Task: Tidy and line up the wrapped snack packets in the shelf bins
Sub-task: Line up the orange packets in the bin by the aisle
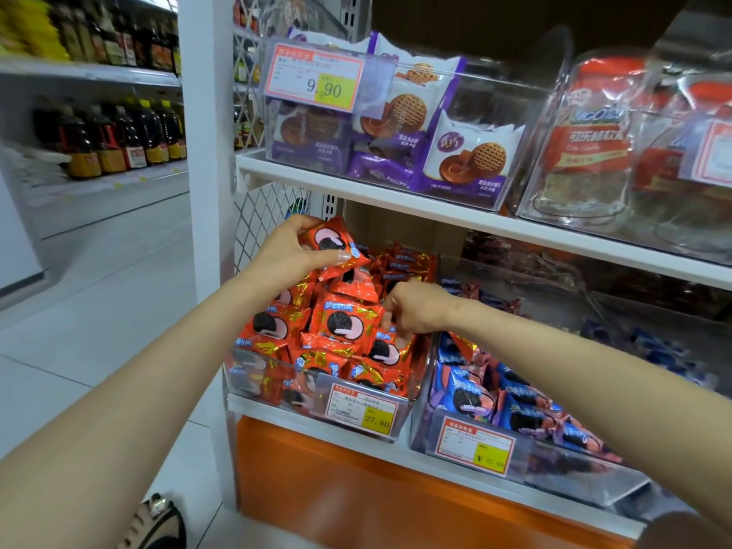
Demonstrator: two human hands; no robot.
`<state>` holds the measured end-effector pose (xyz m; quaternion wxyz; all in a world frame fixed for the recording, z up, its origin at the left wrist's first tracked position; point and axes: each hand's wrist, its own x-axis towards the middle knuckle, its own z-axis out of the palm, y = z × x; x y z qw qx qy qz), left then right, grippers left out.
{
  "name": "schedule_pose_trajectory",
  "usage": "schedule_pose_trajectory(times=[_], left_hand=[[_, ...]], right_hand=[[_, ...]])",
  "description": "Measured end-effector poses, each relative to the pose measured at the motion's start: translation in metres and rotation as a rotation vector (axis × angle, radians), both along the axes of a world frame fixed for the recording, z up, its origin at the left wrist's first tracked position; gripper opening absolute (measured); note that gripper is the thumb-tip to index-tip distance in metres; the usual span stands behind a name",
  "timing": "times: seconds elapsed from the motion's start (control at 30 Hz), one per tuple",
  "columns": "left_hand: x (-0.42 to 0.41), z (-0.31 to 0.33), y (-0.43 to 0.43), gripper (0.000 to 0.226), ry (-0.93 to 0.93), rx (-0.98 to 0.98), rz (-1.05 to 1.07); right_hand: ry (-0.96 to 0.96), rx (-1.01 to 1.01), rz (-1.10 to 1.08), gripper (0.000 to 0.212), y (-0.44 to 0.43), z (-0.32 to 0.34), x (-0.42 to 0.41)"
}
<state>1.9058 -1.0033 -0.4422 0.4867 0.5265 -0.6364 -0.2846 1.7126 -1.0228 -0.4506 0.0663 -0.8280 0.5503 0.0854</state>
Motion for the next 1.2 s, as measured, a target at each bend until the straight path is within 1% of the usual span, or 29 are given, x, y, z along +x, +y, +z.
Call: schedule_pose_trajectory(times=[0.1,0.2,0.33,0.4,0.47,0.53,0.57,0.67,0.7,0.73,0.77,0.83,0.9,0.97,1.0,1.07,1.2], left_hand=[[0.000,0.001,0.000,0.060,0.013,-0.002,0.017],[0.000,0.001,-0.001,0.062,0.024,-0.006,0.032],[0.001,-0.001,-0.003,0.062,0.011,-0.004,0.049],[0.001,-0.001,-0.004,0.063,0.007,-0.002,0.058],[0.002,-0.002,-0.004,0.063,0.009,0.004,0.057],[0.003,-0.003,-0.004,0.063,0.014,0.013,0.043],[0.003,-0.004,-0.004,0.062,0.010,0.016,0.036],[0.001,-0.006,-0.003,0.060,-0.013,0.016,0.028],[0.001,-0.007,-0.003,0.060,-0.014,0.016,0.027],[0.000,-0.007,-0.003,0.061,-0.015,0.013,0.028],[0.000,-0.007,-0.004,0.062,-0.013,0.014,0.028],[0.000,-0.006,-0.004,0.061,-0.002,0.017,0.024],[0.001,-0.006,-0.004,0.060,0.010,0.022,0.019],[0.002,-0.006,-0.003,0.060,0.010,0.022,0.019],[0.003,-0.006,-0.002,0.059,0.008,0.020,0.020],[0.002,-0.005,-0.001,0.059,0.006,0.019,0.024],[0.002,-0.004,-0.001,0.060,0.000,0.022,0.019]], right_hand=[[-0.002,-0.050,0.005,0.033,0.002,0.006,-0.006],[-0.111,-0.012,0.009,0.023,0.005,0.008,-0.006],[-0.451,0.121,-0.051,0.017,0.008,-0.003,0.012],[-0.499,0.117,-0.063,0.016,0.006,-0.006,0.020],[-0.439,0.118,-0.049,0.015,0.004,-0.004,0.020],[-0.306,0.104,-0.031,0.015,0.002,0.003,0.011],[-0.217,0.083,-0.032,0.019,0.002,0.008,0.006],[0.141,0.012,-0.036,0.048,0.008,0.015,-0.001],[0.232,0.002,-0.020,0.054,0.010,0.012,0.001],[0.284,0.001,0.006,0.056,0.012,0.007,0.003],[0.302,0.009,0.029,0.054,0.012,0.003,0.005],[0.273,0.037,0.052,0.044,0.011,0.004,0.007],[0.177,0.085,0.031,0.039,0.008,0.018,0.003],[0.073,0.154,0.013,0.038,0.005,0.033,-0.001],[0.051,0.175,0.015,0.038,0.005,0.035,-0.001],[0.093,0.156,0.024,0.036,0.003,0.026,0.000],[0.293,-0.089,0.077,0.037,0.001,-0.002,0.005]])
